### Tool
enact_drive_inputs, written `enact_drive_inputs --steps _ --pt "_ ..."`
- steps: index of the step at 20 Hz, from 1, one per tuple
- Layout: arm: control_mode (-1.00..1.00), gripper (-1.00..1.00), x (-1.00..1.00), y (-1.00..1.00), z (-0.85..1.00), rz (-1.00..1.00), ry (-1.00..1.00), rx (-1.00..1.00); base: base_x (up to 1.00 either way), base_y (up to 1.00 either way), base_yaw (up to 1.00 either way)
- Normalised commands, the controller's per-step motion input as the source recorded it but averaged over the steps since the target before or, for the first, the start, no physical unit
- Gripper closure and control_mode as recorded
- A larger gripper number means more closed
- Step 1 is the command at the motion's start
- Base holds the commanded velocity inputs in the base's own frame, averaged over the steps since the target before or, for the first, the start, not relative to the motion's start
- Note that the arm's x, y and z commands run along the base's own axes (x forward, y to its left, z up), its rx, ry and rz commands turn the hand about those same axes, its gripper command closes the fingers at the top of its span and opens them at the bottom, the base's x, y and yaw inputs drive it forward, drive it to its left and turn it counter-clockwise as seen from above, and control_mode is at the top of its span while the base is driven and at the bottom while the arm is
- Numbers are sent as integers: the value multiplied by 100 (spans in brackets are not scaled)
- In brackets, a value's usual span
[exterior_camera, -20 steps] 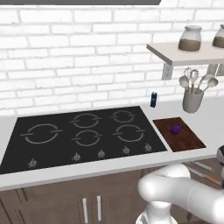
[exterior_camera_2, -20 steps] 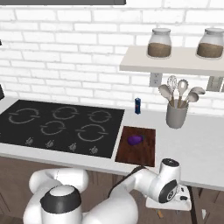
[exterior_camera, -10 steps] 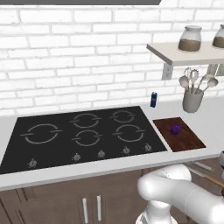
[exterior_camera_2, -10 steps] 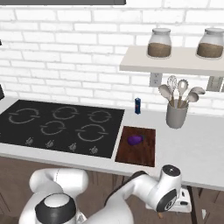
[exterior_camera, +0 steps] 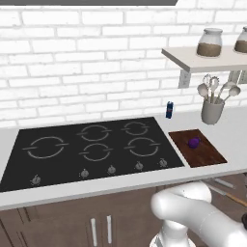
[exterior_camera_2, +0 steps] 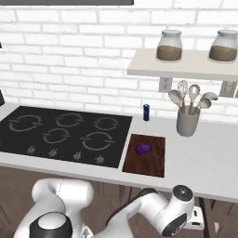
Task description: Place the appropriate cutting tool for cutting the eggplant skin on the cutting board.
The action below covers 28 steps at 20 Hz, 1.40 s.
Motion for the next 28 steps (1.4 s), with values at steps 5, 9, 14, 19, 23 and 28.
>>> enact_drive_inputs --steps 5,9,14,19,23,28 --pt "-100 -100 -16 0 0 0 -12 0 0 0 0" --pt "-100 -100 -10 0 0 0 -7 0 0 0 0" --pt "-100 -100 -8 0 0 0 0 0 0 0 0" --pt "-100 -100 -2 0 0 0 0 0 0 0 0" --pt "-100 -100 -39 0 0 0 0 0 0 0 0" --pt "-100 -100 -58 0 0 0 5 0 0 0 0"
